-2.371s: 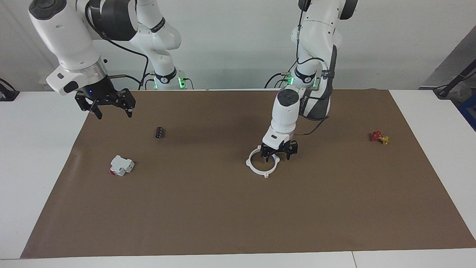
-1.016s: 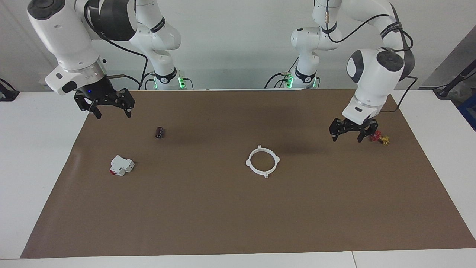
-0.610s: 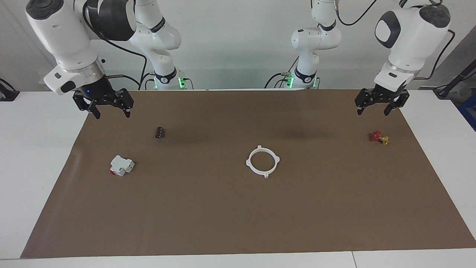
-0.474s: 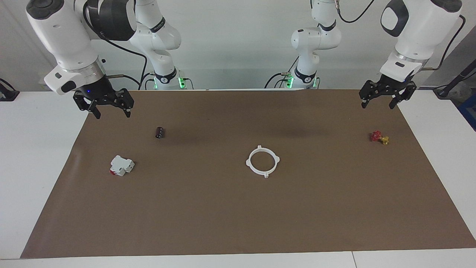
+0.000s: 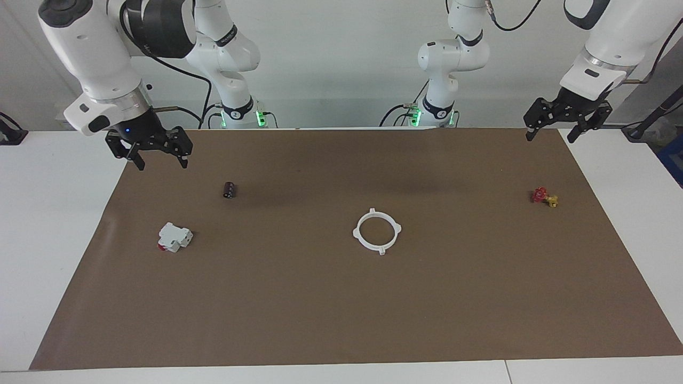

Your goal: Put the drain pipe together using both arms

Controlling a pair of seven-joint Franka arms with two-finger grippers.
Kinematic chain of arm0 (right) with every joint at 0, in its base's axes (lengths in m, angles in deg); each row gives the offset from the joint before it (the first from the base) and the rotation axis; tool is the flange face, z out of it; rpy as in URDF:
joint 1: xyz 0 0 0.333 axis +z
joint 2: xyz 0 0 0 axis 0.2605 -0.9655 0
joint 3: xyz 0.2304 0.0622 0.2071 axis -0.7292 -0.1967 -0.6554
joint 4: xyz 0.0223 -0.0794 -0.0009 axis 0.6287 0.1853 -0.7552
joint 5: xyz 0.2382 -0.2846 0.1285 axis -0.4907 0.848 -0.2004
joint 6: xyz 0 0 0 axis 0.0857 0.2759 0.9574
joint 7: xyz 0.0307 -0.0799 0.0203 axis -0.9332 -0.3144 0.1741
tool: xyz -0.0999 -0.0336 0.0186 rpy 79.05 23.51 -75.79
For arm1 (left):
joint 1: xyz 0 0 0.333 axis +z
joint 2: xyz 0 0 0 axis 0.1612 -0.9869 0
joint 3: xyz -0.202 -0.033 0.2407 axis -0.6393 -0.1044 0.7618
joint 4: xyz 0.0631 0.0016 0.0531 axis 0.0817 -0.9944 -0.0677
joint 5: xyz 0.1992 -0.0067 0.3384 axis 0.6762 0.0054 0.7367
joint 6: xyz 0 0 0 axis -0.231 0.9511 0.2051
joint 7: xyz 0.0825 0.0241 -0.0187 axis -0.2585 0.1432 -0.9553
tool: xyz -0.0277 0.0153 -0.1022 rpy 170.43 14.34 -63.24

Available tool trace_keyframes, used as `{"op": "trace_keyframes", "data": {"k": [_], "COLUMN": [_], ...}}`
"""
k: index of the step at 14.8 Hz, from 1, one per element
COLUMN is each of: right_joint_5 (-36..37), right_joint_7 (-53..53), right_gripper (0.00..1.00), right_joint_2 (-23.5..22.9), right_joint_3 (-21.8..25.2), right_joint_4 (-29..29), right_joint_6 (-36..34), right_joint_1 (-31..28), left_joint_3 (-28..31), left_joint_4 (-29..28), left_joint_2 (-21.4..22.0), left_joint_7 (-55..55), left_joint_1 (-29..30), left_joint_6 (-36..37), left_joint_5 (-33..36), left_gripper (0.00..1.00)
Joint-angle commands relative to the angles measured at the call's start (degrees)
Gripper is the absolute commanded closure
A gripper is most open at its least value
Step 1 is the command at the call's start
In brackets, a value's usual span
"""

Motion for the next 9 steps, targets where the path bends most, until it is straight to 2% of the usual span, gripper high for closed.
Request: {"op": "trace_keyframes", "data": {"k": [1,9], "right_joint_5": [-0.2,-0.3], "right_joint_7": [0.7,0.7], "right_gripper": [0.00,0.00], "right_joint_2": [0.9,1.5], "right_joint_3": [-0.2,-0.5], "right_joint_4": [0.5,-0.4], "right_joint_6": [1.0,0.5], "right_joint_1": [-0.7,0.2], "left_joint_3": [0.0,0.0], "left_joint_4": [-2.4,-2.4], "left_joint_2": [1.4,1.4], "left_joint_7": [0.3,0.2], "left_joint_1": [0.3,0.4], "left_joint_6": [1.0,1.6], "left_joint_5": [-1.2,-0.9], "left_gripper": [0.00,0.00]}}
